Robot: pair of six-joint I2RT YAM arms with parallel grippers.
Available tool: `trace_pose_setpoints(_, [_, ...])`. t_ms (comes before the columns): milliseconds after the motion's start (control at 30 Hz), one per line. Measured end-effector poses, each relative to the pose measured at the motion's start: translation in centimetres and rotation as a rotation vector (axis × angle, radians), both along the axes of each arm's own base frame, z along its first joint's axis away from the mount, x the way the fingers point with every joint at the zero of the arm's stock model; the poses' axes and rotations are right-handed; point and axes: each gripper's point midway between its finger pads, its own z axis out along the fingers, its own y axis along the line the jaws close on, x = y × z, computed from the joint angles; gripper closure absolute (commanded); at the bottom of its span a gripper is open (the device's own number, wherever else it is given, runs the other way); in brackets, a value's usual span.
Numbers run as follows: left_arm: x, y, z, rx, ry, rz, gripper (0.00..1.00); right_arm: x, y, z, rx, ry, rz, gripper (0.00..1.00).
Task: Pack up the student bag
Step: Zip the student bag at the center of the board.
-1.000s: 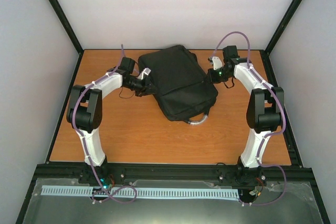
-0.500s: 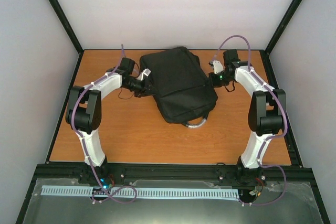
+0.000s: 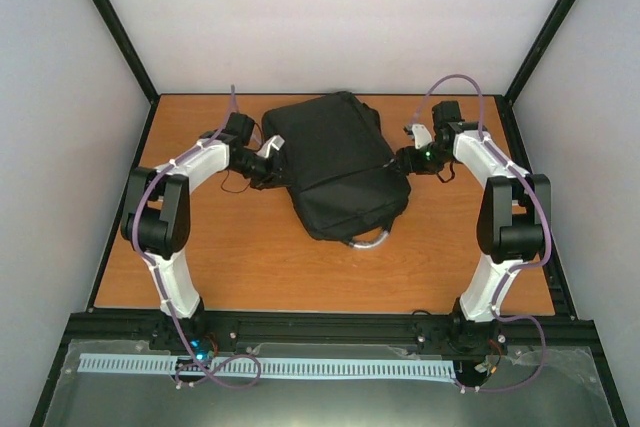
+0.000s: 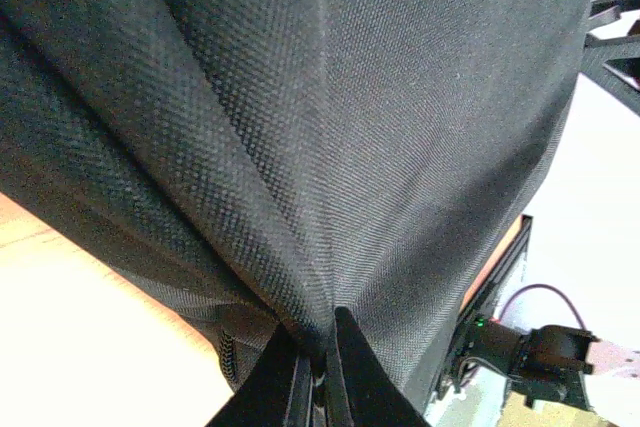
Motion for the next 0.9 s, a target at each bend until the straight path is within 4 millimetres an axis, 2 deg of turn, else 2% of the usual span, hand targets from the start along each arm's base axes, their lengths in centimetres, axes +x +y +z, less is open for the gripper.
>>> trace_pose_setpoints(133, [-0.3,0.7,-0.3,0.056,-0.028,-0.016,0.99,-0.3,0.2,-0.1,0.007,0.003,0.017,0.29])
trace_pose_setpoints(167, [-0.3,0.9,-0.4,0.073,-0.034,-0.017,0.96,-0.6,0.4,-0.2,0.022,0.009,0.027,0.29])
trace_pose_setpoints(333, [-0.3,2.0,-1.0,0.156,-0.061,-0.019,0.63,-3.5,2.1,-1.7,0.118,0.092,0.079,0.29])
trace_pose_setpoints(433, [0.1,2.6,-1.0,0.198,-0.079,-0.015,0.52,-6.1,4.0,-2.2,0.167,0.145,0.132,0.29])
trace_pose_setpoints(567, [1.3,3.2,-0.4,0.24,-0.129,-0.008,0.42,-9.2,8.0,-1.2,0.184,0.168,0.257,0.29])
trace_pose_setpoints(667, [2.2,4.0,0.2,0.284,-0.169,0.002,0.36,-10.1,9.4,-0.3,0.171,0.16,0.312,0.27])
trace_pose_setpoints(767, [2.5,4.4,1.0,0.316,-0.205,-0.004,0.3,-9.6,8.9,0.1,0.145,0.14,0.31,0.27])
trace_pose_setpoints(900, [2.8,5.2,2.8,0.369,-0.285,-0.027,0.22,-7.4,5.9,1.2,0.105,0.075,0.246,0.26])
